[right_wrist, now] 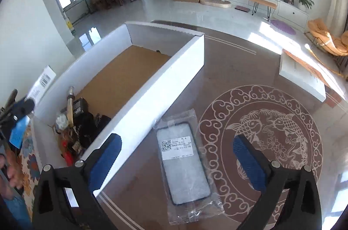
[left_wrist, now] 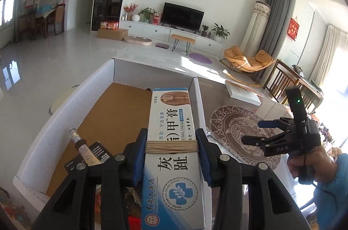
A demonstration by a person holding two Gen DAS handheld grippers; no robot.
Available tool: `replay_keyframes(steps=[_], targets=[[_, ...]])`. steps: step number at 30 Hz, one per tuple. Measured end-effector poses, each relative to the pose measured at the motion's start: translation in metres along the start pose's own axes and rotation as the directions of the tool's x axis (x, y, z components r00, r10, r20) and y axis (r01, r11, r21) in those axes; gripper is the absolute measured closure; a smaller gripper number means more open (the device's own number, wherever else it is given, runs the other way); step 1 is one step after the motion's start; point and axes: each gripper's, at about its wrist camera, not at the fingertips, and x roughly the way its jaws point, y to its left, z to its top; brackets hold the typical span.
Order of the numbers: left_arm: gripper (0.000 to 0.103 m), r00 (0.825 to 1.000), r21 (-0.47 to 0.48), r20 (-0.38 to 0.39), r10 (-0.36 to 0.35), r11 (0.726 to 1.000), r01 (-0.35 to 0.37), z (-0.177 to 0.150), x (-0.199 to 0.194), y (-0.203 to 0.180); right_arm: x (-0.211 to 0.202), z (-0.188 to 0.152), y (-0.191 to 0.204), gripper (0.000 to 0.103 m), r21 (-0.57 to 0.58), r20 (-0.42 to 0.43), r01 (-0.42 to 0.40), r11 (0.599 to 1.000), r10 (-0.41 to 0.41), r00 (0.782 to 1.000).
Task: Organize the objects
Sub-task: 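Carry the box and phone case to the bin and release both inside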
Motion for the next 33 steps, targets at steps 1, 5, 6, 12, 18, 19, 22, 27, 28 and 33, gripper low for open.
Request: replay_keyframes(steps=[1, 5, 6, 12, 18, 19, 22, 27, 28, 33], targets=[[0.06, 1.0, -0.002, 0.001, -0.008, 1.0, 0.008, -0.002, -0.002, 0.0, 0.02, -0.01, -0.001, 0.001, -0.047, -0.054, 0.013, 0.999, -0.016, 0.998], [0.06, 1.0, -0.011, -0.006, -0.005, 1.0, 0.005, -0.012, -0.006, 0.004, 0.081, -0.041, -0.013, 0.001, -0.066, -0.182, -0.022, 0.998, 0.009, 0.983], [0.06, 1.0, -0.016, -0.012, 0.0, 1.0, 0.0, -0.015, -0.005, 0.008, 0.09, -0.043, -0.013, 0.001, -0.065, -0.19, -0.027, 0.997, 0.014, 0.982], [0.06, 0.999, -0.047, -0.04, 0.029, 0.998, -0.031, -0.027, 0.0, 0.026, 0.114, -0.045, -0.024, 0.026, -0.02, -0.235, -0.028, 0.999, 0.023, 0.972], [0.06, 0.998, -0.072, -0.05, 0.042, 0.996, -0.046, -0.038, 0.002, 0.043, 0.081, -0.051, -0.041, 0.071, 0.034, -0.234, -0.041, 0.999, 0.048, 0.971], [0.06, 0.998, -0.075, -0.051, 0.048, 0.996, -0.052, -0.039, 0.002, 0.047, 0.069, -0.049, -0.05, 0.072, 0.094, -0.21, -0.07, 0.993, 0.089, 0.974], [0.06, 0.996, -0.086, -0.063, 0.061, 0.994, -0.066, -0.042, 0.004, 0.054, 0.043, -0.042, -0.062, 0.072, 0.076, -0.163, -0.027, 0.997, 0.039, 0.986], [0.06, 0.997, -0.083, -0.049, 0.059, 0.995, -0.062, -0.043, -0.001, 0.052, 0.067, -0.049, -0.048, 0.0, 0.054, -0.234, -0.01, 0.999, 0.022, 0.972], [0.06, 0.997, -0.081, -0.047, 0.06, 0.995, -0.064, -0.044, -0.002, 0.052, 0.072, -0.049, -0.04, 0.0, 0.051, -0.239, -0.03, 0.998, 0.041, 0.97], [0.06, 0.997, -0.084, -0.046, 0.063, 0.994, -0.066, -0.042, -0.008, 0.051, 0.109, -0.047, -0.003, 0.0, -0.064, -0.282, 0.045, 0.997, -0.062, 0.957]])
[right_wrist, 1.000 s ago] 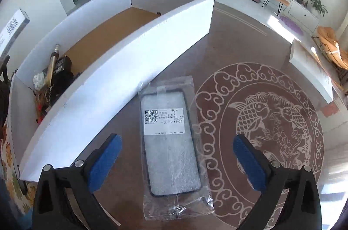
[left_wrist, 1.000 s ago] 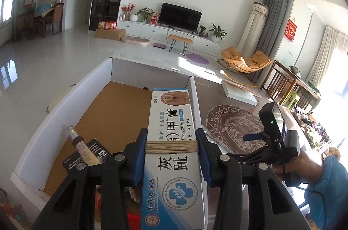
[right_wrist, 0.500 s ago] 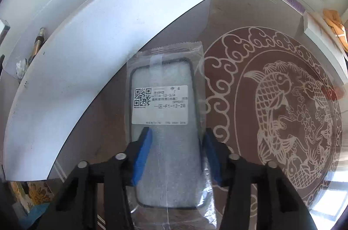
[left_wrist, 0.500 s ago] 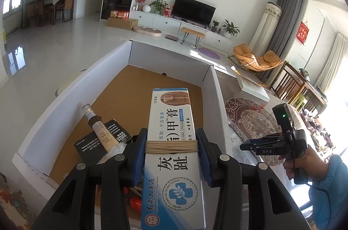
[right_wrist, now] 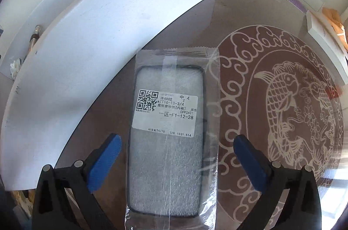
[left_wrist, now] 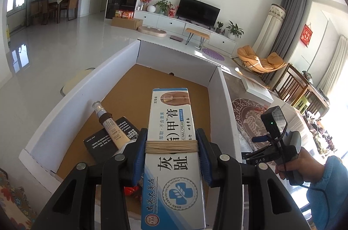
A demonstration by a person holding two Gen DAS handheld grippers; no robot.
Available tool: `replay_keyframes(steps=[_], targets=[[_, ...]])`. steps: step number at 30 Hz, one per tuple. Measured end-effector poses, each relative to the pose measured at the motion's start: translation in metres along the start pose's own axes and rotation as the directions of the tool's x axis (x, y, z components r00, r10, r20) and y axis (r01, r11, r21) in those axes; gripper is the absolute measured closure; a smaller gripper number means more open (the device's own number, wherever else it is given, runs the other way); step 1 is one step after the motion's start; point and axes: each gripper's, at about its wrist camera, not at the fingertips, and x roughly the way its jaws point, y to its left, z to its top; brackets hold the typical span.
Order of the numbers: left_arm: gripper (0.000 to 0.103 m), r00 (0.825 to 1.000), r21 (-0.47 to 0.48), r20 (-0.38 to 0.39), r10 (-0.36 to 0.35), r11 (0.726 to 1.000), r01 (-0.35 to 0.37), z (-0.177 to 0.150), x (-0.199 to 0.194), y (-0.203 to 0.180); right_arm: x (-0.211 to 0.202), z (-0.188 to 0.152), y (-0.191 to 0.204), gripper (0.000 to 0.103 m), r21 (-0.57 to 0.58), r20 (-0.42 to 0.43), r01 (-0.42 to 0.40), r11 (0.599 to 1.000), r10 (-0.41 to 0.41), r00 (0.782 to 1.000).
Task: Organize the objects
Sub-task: 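Carry the box and phone case to the bin and release both inside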
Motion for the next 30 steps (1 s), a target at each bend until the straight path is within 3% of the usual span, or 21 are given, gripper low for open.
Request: replay_keyframes(steps=[1, 3, 5, 10, 13, 16, 19, 23, 26, 28, 30], targets=[[0.06, 1.0, 0.001, 0.0, 0.003, 1.0, -0.003, -0.001, -0.001, 0.001, 0.006, 0.001, 0.006, 0.0, -0.023, -0.018, 0.03, 0.999, -0.03, 0.999], [0.06, 1.0, 0.004, 0.001, 0.013, 1.0, -0.013, -0.003, -0.003, 0.005, 0.005, 0.002, 0.005, 0.005, 0.011, -0.002, -0.004, 1.0, 0.004, 1.0], [0.06, 1.0, 0.005, -0.003, 0.023, 1.0, -0.023, -0.006, -0.004, 0.01, -0.005, 0.001, 0.002, 0.027, 0.023, 0.024, 0.004, 1.0, -0.004, 1.0], [0.06, 1.0, -0.01, -0.018, 0.024, 1.0, -0.024, -0.012, 0.003, 0.019, -0.027, -0.014, -0.02, 0.027, 0.092, 0.035, -0.02, 0.996, 0.017, 0.999], [0.06, 0.999, -0.009, -0.023, 0.032, 0.999, -0.032, -0.012, 0.007, 0.021, -0.06, -0.021, -0.032, 0.027, 0.173, 0.105, -0.101, 0.98, 0.084, 0.991], [0.06, 0.998, -0.002, -0.029, 0.049, 0.999, -0.049, -0.009, 0.013, 0.021, -0.115, -0.008, -0.02, 0.027, 0.182, 0.228, -0.218, 0.959, 0.174, 0.958], [0.06, 0.997, -0.005, -0.046, 0.062, 0.998, -0.063, -0.007, 0.025, 0.022, -0.161, 0.028, 0.032, 0.027, 0.111, 0.327, -0.344, 0.932, 0.293, 0.898], [0.059, 0.991, 0.008, -0.095, 0.096, 0.995, -0.096, -0.007, 0.043, 0.027, -0.169, 0.069, 0.119, 0.026, 0.04, 0.338, -0.475, 0.879, 0.436, 0.834], [0.057, 0.978, 0.019, -0.124, 0.17, 0.985, -0.169, -0.011, 0.052, 0.033, -0.136, 0.09, 0.159, 0.02, 0.068, 0.303, -0.47, 0.88, 0.431, 0.85], [0.043, 0.971, 0.016, -0.133, 0.201, 0.979, -0.201, -0.012, 0.051, 0.038, -0.106, 0.095, 0.173, 0.016, 0.097, 0.258, -0.446, 0.89, 0.41, 0.875], [0.015, 0.966, 0.024, -0.111, 0.233, 0.972, -0.232, -0.015, 0.043, 0.04, -0.072, 0.099, 0.166, 0.016, 0.111, 0.24, -0.429, 0.897, 0.394, 0.887]])
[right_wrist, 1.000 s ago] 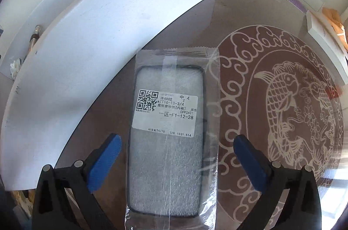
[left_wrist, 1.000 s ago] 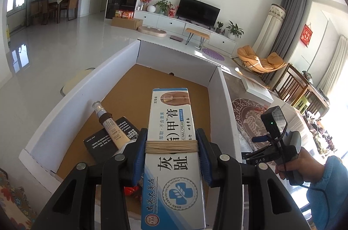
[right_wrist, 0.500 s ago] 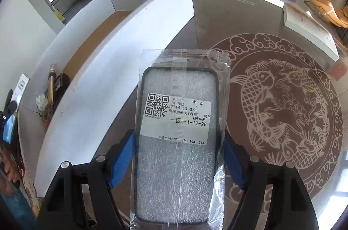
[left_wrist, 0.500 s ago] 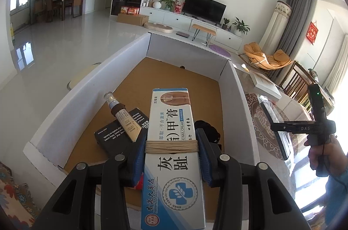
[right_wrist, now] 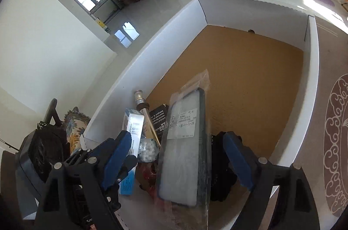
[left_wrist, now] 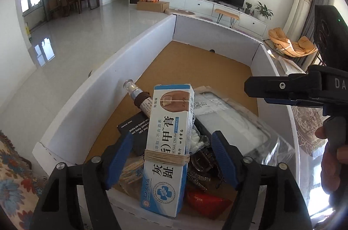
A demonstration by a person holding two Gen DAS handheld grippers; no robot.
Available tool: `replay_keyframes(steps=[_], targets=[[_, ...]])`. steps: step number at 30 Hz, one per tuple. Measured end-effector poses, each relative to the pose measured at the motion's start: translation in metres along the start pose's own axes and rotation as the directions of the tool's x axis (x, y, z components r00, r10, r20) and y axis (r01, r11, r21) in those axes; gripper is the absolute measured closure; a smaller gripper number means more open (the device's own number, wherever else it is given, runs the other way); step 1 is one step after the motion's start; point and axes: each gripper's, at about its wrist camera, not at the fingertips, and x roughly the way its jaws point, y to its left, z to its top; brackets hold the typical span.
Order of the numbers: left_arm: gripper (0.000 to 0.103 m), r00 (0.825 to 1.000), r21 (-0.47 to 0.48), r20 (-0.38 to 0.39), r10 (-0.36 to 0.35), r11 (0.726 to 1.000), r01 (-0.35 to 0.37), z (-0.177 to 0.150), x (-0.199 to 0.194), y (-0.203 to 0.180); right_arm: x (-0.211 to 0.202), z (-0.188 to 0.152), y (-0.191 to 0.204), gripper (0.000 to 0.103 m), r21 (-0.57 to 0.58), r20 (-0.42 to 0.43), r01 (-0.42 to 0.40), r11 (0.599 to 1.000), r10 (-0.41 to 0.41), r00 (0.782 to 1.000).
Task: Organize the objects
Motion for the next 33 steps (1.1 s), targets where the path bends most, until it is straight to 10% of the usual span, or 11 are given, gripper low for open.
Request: replay_keyframes(steps=[4, 7, 18, 33], targets=[[0.0, 0.993, 0.015, 0.038, 0.115, 0.993, -0.116, 0.001, -0.015, -0.005, -0.011, -0.006, -0.006, 0.006, -0.048, 0.048, 0.068, 0.997, -0.065, 0.997], [0.0, 0.953, 0.027, 0.021, 0.301, 0.953, -0.301, 0.007, -0.02, -0.019, -0.031, -0.005, -0.011, 0.0, -0.083, 0.1, 0.14, 0.987, -0.132, 0.986], [0.0, 0.985, 0.024, -0.047, 0.168, 0.986, -0.167, 0.008, -0.032, -0.047, -0.082, -0.009, -0.027, 0.0, -0.149, 0.116, 0.234, 0.961, -0.217, 0.969], [0.0, 0.968, -0.026, 0.004, 0.251, 0.968, -0.251, 0.008, -0.036, -0.041, -0.075, -0.014, -0.023, 0.0, -0.169, 0.084, 0.254, 0.952, -0.243, 0.966]])
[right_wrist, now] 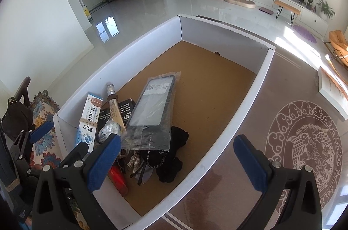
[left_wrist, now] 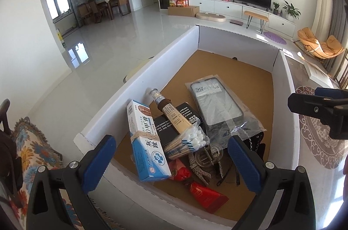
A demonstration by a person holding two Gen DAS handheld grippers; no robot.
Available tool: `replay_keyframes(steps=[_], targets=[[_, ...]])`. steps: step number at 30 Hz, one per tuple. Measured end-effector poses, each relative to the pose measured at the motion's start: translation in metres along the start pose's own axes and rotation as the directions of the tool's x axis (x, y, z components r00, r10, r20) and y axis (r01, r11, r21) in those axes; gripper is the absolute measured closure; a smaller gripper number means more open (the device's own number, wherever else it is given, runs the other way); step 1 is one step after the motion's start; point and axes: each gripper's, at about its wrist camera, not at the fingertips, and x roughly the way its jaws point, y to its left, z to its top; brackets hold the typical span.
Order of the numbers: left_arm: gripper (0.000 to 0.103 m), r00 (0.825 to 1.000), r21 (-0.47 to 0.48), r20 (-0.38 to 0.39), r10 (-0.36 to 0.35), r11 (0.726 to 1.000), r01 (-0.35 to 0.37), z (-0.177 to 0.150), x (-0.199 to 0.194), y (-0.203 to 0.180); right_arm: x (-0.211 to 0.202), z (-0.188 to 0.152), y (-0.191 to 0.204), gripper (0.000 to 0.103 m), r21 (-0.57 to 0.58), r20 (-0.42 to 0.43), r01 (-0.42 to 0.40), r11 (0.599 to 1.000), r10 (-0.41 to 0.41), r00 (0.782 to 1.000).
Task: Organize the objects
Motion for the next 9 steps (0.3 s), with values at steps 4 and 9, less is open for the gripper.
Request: replay_keyframes(steps=[4, 9], targets=[[0.0, 1.0, -0.002, 0.0, -0.008, 1.0, 0.008, -0.0003, 0.0025, 0.0011, 0.0016, -0.0001, 0.0009, 0.0, -0.003, -0.001, 0.004, 1.0, -0.004, 1.0], [0.0, 0.999, 0.002, 0.046, 0.024, 1.0, -0.024, -0.0028, -0.0013, 0.0005, 0.0011, -0.0008, 0.0016, 0.0, -0.003, 0.004, -0.003, 1.0, 0.003, 1.0]])
